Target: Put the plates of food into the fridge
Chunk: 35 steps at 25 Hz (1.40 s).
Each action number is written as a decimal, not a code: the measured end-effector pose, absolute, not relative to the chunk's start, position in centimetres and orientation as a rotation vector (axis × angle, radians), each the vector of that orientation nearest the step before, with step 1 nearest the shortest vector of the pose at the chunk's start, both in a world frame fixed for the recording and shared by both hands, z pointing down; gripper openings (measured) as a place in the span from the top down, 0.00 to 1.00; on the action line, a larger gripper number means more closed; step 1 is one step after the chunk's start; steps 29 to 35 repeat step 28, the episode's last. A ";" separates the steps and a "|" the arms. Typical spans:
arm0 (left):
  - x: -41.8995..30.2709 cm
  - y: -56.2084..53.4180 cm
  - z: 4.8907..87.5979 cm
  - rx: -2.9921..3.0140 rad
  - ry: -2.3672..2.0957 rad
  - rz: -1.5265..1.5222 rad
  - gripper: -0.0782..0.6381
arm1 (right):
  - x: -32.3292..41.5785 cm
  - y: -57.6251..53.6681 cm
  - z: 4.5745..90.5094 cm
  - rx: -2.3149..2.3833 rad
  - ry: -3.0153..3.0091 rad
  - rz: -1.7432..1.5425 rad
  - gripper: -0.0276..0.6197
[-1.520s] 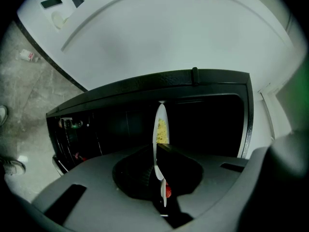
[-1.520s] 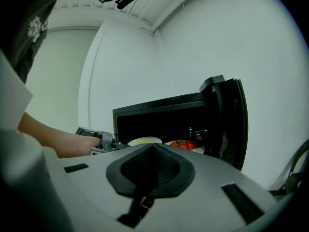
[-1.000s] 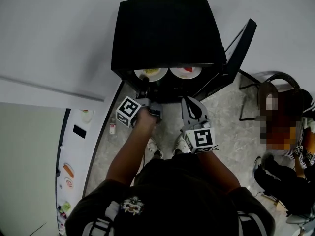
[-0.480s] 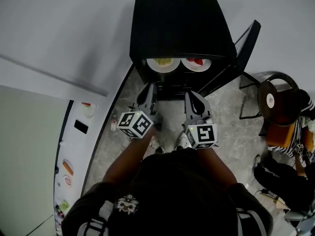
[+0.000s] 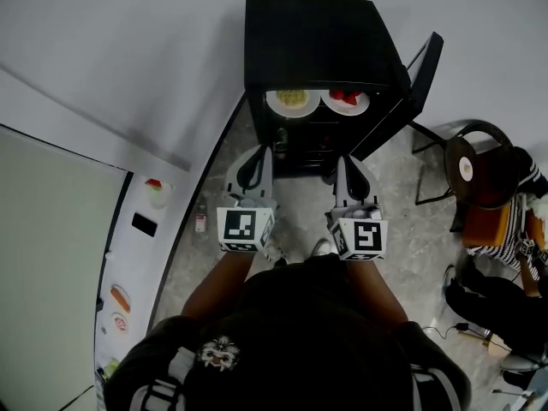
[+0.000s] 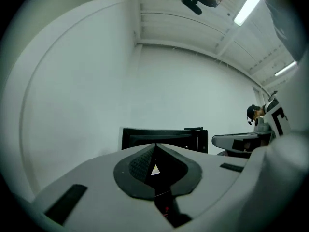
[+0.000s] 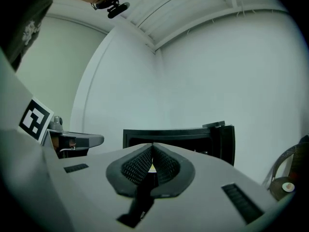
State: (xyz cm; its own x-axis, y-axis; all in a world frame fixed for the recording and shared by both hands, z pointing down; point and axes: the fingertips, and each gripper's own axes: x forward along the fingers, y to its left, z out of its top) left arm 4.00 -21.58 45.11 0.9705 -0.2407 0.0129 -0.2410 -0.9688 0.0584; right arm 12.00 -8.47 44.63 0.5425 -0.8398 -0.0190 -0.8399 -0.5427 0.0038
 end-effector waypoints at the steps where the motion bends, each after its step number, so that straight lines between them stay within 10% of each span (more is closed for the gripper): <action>1: 3.6 -21.1 44.7 3.071 -0.379 0.001 0.86 | 11.6 -8.2 44.3 -2.752 1.509 0.040 0.92; 35: -2.4 -2.5 43.6 2.989 -0.462 -0.085 0.86 | 4.1 4.0 41.8 -2.567 1.779 0.247 0.92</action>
